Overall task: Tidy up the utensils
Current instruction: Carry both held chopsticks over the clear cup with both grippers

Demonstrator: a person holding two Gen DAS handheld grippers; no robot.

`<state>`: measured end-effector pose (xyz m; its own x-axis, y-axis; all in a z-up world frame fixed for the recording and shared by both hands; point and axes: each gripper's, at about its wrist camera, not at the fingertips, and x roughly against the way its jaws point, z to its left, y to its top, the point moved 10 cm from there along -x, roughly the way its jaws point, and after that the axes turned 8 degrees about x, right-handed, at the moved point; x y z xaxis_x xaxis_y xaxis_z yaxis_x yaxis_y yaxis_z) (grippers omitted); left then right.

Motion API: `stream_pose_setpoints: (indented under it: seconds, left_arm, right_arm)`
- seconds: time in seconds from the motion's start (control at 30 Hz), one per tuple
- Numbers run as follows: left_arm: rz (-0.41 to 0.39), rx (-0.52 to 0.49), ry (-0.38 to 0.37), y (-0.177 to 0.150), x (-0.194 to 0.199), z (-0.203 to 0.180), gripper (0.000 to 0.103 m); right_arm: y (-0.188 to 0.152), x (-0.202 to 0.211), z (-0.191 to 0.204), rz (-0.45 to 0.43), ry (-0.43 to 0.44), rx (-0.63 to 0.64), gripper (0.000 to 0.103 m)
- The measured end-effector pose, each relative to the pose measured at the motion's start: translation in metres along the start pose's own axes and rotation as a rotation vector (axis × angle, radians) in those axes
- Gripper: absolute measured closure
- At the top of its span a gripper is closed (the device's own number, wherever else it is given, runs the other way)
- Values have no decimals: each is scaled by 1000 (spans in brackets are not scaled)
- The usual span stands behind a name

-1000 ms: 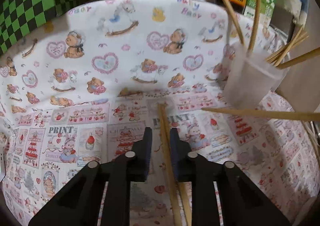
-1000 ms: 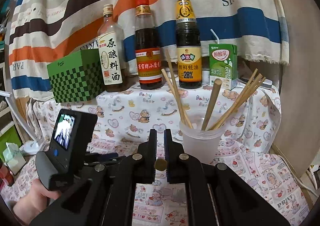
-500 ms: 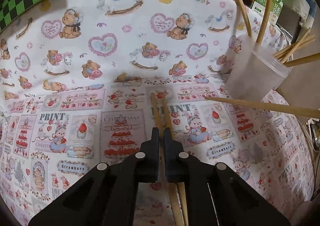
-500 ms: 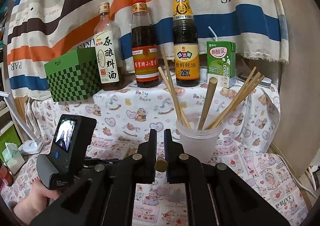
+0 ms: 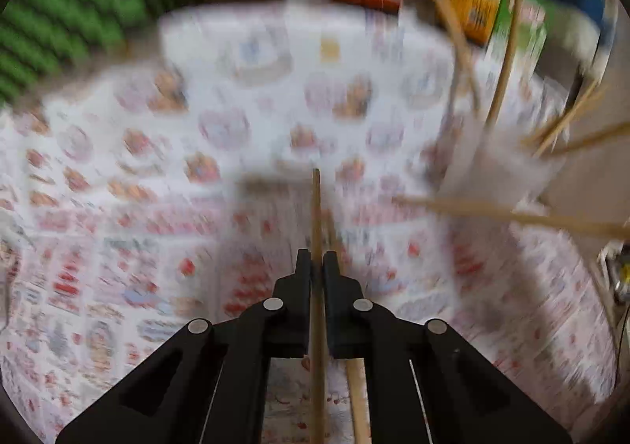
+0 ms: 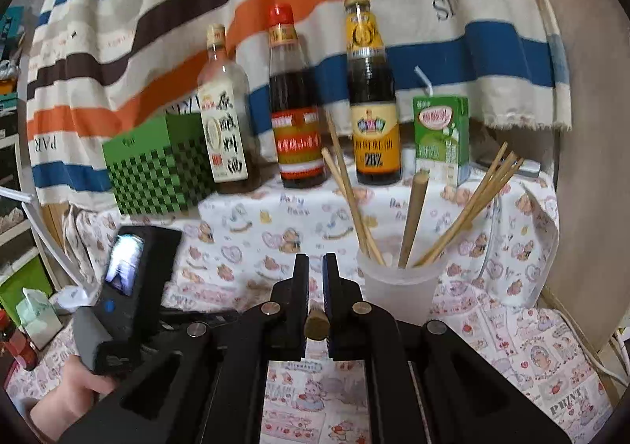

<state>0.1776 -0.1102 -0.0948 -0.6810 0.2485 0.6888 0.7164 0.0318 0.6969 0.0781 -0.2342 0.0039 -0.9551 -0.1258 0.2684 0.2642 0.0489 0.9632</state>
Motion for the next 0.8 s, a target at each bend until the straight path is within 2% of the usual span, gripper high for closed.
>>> stream_pose_setpoints:
  seconds: [0.13,0.23,0.4,0.53,0.63,0.8]
  left_arm:
    - [-193,1,-61,26,59,-4,98]
    - [-350,-13,-91,37,110,-5,98]
    - [-497,35,-172,49,163,-1,98]
    - [-554,41,-152,55,179,9,98]
    - [-555,48,-170,54,178,10,98]
    - [-566,28,-159,50,178,5,98]
  right_arm:
    - [9,11,-3,-51,-20,-2,95]
    - [14,17,-7,-72,3,-37,95]
    - [24,30,-15,-111,2,-59,95]
    - [31,37,-21,-132,0,-74,95]
    - [36,42,-26,-142,14,-88,95]
    - [42,51,-39,-177,12,-119,96]
